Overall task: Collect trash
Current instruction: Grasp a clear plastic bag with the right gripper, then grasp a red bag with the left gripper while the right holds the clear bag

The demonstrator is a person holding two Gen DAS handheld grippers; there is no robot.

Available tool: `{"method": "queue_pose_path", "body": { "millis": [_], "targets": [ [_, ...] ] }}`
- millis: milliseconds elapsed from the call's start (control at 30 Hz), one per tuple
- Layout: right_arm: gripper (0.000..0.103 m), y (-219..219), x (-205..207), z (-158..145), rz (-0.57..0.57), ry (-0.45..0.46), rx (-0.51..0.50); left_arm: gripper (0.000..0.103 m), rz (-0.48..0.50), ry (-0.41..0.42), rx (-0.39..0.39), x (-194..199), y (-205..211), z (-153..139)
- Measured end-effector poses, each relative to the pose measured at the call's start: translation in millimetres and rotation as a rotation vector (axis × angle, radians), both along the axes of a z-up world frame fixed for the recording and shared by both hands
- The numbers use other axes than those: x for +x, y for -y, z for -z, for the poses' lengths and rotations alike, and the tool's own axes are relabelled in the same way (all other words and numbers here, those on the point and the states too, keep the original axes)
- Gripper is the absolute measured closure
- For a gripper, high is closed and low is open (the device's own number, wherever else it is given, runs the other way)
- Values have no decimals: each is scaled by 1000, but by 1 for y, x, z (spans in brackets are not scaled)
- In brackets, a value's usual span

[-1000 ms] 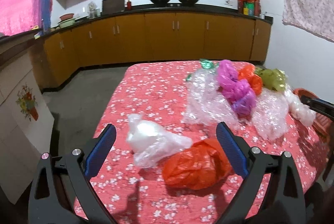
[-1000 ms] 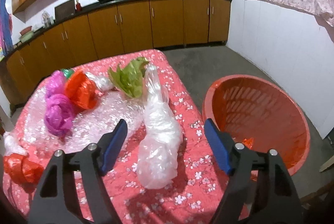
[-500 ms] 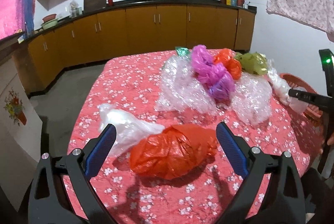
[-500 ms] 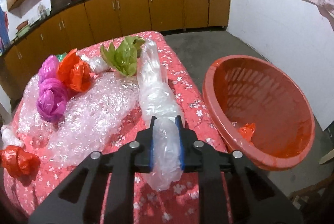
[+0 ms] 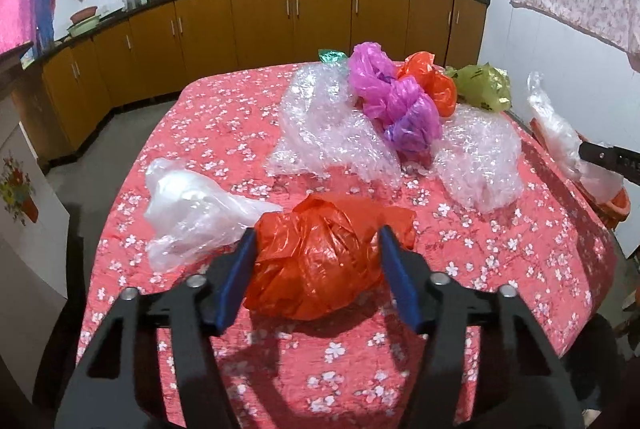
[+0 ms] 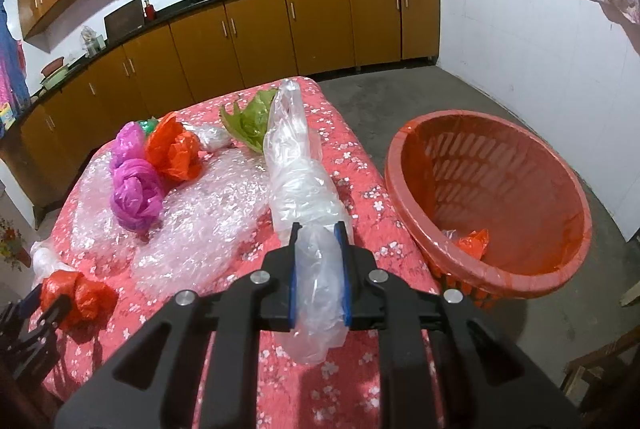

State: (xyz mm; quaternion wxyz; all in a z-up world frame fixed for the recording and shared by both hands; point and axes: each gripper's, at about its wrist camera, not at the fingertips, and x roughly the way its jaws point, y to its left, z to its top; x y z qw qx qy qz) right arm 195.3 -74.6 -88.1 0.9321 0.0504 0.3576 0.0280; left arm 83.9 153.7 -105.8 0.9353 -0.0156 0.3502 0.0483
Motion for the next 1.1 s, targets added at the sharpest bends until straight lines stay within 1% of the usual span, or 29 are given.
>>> {"method": "queue_pose_path", "body": {
  "millis": [100, 167, 267, 500, 700, 867, 967, 1100],
  "targets": [
    [86, 2, -3, -2, 0, 4, 4, 57, 11, 7, 5, 0, 3, -1],
    [86, 3, -5, -3, 0, 8, 8, 61, 17, 14, 15, 0, 6, -3],
    [86, 5, -8, -5, -1, 15, 12, 65, 19, 25, 11, 0, 8, -8],
    [86, 12, -17, -13, 1, 39, 32, 66, 18, 82, -9, -1, 12, -32],
    [86, 20, -21, -21, 3, 57, 49, 66, 43, 141, -29, 1, 24, -58],
    [86, 28, -27, -28, 10, 75, 56, 66, 75, 169, -44, 12, 40, -72],
    [86, 36, -30, -32, 21, 85, 58, 66, 103, 181, -68, 23, 53, -80],
    [86, 45, -33, -36, 38, 94, 61, 66, 135, 190, -80, 35, 69, -85]
  ]
}}
